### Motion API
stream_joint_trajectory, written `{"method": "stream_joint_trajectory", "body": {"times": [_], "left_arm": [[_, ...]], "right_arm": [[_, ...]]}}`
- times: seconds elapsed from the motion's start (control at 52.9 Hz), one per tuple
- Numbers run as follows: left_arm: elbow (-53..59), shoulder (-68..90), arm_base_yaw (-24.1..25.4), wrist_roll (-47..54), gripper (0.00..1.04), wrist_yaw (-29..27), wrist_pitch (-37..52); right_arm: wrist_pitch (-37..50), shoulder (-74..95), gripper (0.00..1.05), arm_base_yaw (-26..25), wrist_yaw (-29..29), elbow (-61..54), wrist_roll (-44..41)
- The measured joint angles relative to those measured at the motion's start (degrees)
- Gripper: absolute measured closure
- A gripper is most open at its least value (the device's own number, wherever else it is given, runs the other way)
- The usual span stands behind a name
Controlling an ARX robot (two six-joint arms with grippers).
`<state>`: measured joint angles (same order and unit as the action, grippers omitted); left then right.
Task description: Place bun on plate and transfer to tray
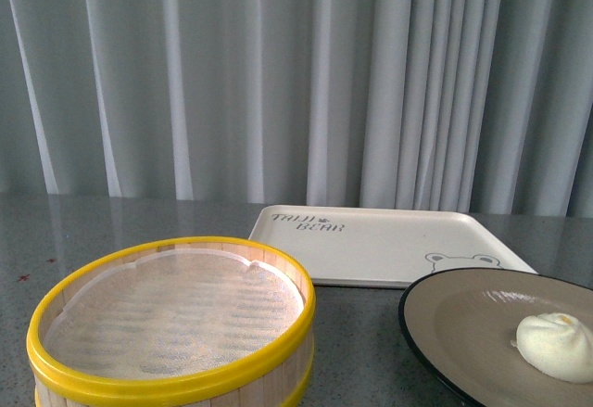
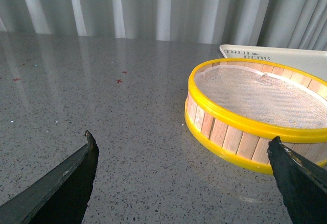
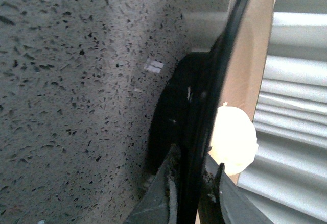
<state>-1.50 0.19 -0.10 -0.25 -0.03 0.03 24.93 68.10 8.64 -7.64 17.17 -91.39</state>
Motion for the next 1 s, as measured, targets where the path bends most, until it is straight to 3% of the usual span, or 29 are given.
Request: {"method": "stream_joint_trajectory", "body": {"times": [0.057,0.303,0.53,0.681,1.003], "left_arm": [[0.0,0.0,0.0,0.0,0.07,0.0,0.0],[0.0,0.0,0.0,0.0,0.07,0.0,0.0],[0.0,0.0,0.0,0.0,0.07,0.0,0.0],[0.0,0.0,0.0,0.0,0.07,0.0,0.0],[0.0,0.0,0.0,0.0,0.07,0.0,0.0]], "right_arm": [[0.5,-0.5,1.02,-0.1,0.0,-0.1,-0.5],[3.3,-1.9,1.02,-0.1,1.5,-1.5,0.3],[0.2,-7.3,1.02,0.2,0.9,0.0,2.9],[-3.7,-7.9,1.02,-0.7,-1.8,3.8,3.8],[-9.3,1.4,1.02,-8.9,-12.1,17.5,0.4]]}}
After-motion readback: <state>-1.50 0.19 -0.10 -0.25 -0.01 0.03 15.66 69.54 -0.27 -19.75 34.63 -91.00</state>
